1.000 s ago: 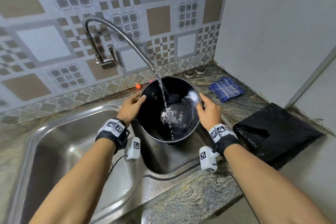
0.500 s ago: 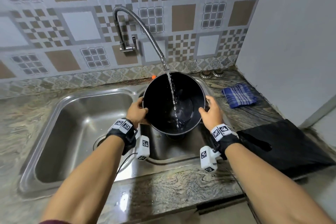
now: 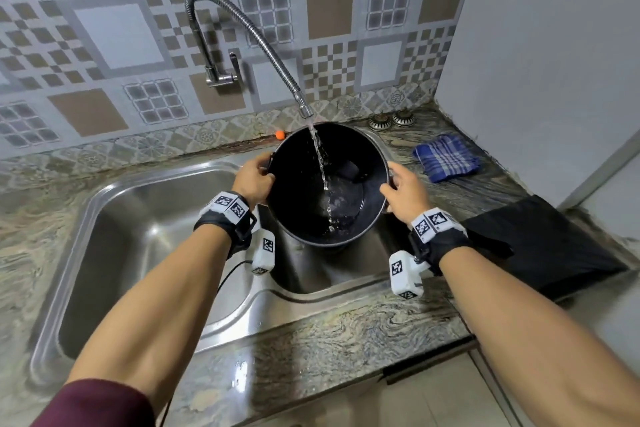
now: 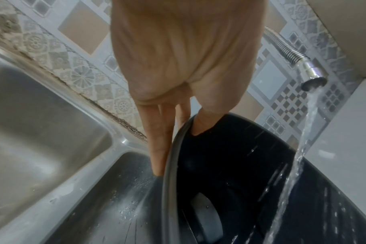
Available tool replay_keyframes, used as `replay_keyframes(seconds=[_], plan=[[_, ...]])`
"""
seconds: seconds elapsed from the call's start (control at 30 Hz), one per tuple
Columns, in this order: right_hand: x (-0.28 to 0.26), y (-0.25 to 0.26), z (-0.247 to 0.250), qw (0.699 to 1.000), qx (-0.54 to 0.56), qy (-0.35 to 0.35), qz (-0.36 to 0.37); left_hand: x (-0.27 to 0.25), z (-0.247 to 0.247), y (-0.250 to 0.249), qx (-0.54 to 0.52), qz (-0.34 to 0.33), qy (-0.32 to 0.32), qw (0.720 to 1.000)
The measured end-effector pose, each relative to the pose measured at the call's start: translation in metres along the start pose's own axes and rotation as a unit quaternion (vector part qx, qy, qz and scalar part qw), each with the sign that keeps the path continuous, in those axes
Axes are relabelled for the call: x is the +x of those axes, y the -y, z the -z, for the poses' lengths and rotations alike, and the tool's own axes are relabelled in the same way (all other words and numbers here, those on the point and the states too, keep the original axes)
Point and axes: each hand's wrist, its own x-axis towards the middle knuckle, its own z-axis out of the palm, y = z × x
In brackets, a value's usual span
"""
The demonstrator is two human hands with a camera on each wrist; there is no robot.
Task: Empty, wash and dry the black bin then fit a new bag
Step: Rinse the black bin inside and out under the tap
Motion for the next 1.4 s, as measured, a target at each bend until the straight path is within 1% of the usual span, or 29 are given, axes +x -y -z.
replay_keyframes(seconds=[0.13,0.23,0.33,0.43,0.47,0.53,0.63,0.67,0.73,0.8,0.87,0.93,1.07,1.13,1.27,1.4], plan=[[-0.007,-0.006,-0.004,0.999,0.022,-0.038,0.002,0.013,0.006,0.000,0.021,-0.031,0.008,0.999],[-0.015,-0.002,-0.009,0.997,0.038,-0.063,0.004,0.013,0.011,-0.008,0.014,-0.059,0.001,0.998],[-0.028,-0.001,-0.016,0.993,0.081,-0.088,-0.013,0.005,0.014,-0.008,-0.019,-0.064,-0.014,0.998],[-0.043,-0.006,-0.029,0.984,0.136,-0.107,-0.050,-0.011,0.012,0.003,-0.101,-0.043,-0.020,0.994],[-0.046,-0.007,-0.035,0.980,0.151,-0.111,-0.061,-0.018,0.011,0.008,-0.112,-0.031,-0.015,0.993],[-0.053,-0.011,-0.045,0.974,0.169,-0.126,-0.081,-0.035,0.007,0.019,-0.113,0.009,0.013,0.993],[-0.060,-0.022,-0.058,0.968,0.181,-0.140,-0.103,-0.062,-0.006,0.033,-0.120,0.073,0.074,0.987],[-0.064,-0.026,-0.061,0.967,0.185,-0.136,-0.113,-0.068,-0.011,0.038,-0.139,0.080,0.079,0.984],[-0.076,-0.027,-0.063,0.964,0.197,-0.113,-0.136,-0.076,-0.017,0.045,-0.175,0.081,0.064,0.979],[-0.083,-0.029,-0.061,0.966,0.192,-0.076,-0.153,-0.081,-0.018,0.050,-0.184,0.071,0.052,0.979],[-0.081,-0.035,-0.057,0.974,0.157,-0.040,-0.161,-0.082,-0.016,0.052,-0.179,0.063,0.041,0.981],[-0.072,-0.033,-0.050,0.982,0.110,-0.027,-0.151,-0.078,-0.015,0.053,-0.168,0.055,0.029,0.984],[-0.052,-0.017,-0.032,0.993,0.012,-0.041,-0.108,-0.065,-0.013,0.048,-0.148,0.033,0.019,0.988],[-0.041,-0.010,-0.024,0.995,-0.016,-0.039,-0.086,-0.057,-0.011,0.044,-0.141,0.030,0.016,0.989],[-0.024,-0.011,-0.020,0.996,-0.022,-0.041,-0.075,-0.040,-0.008,0.038,-0.124,0.017,0.004,0.992],[-0.024,-0.013,-0.018,0.995,0.008,-0.055,-0.084,-0.031,-0.009,0.029,-0.156,0.012,-0.012,0.988]])
